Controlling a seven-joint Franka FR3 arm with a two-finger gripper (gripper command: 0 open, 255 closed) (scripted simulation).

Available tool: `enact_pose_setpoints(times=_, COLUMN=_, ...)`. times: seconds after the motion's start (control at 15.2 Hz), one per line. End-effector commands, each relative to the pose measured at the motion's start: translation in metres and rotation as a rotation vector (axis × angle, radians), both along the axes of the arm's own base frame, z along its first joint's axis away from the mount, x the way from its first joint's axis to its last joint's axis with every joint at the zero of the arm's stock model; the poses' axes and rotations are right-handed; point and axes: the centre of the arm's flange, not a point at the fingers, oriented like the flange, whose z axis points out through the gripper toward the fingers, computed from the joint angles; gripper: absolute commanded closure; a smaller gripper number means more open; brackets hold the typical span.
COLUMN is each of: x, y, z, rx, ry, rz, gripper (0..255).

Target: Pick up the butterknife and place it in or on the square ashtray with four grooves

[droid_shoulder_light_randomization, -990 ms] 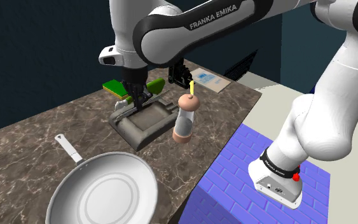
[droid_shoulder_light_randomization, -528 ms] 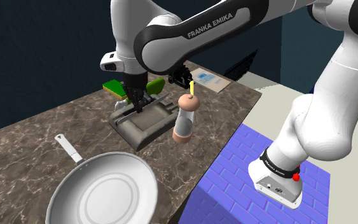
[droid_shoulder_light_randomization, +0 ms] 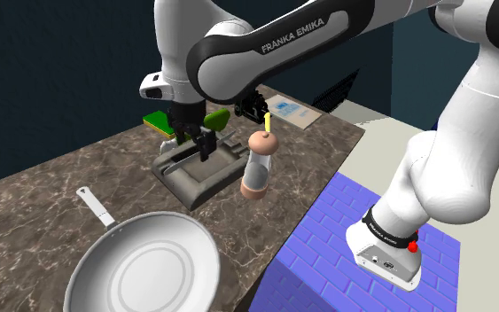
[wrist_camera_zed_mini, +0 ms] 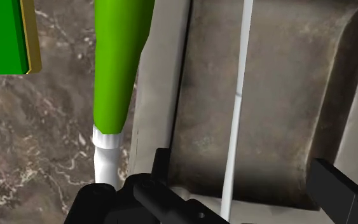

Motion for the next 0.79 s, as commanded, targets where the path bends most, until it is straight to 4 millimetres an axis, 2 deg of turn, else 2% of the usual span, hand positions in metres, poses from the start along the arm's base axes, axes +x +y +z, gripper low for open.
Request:
enact_pose_setpoints(times=0.0, x=0.0, y=0.001, z=0.013, rx=0.0, ry=0.0, rz=0.0, gripper=0)
enact_pose_setpoints(times=0.2, x=-0.001, y=0.002, z=0.05, rx=0.0, ry=0.0, rz=0.0, gripper=0)
enact_pose_setpoints(times=0.73, x=-0.001, y=0.002, z=0.05, rx=0.0, ry=0.0, rz=0.0, gripper=0)
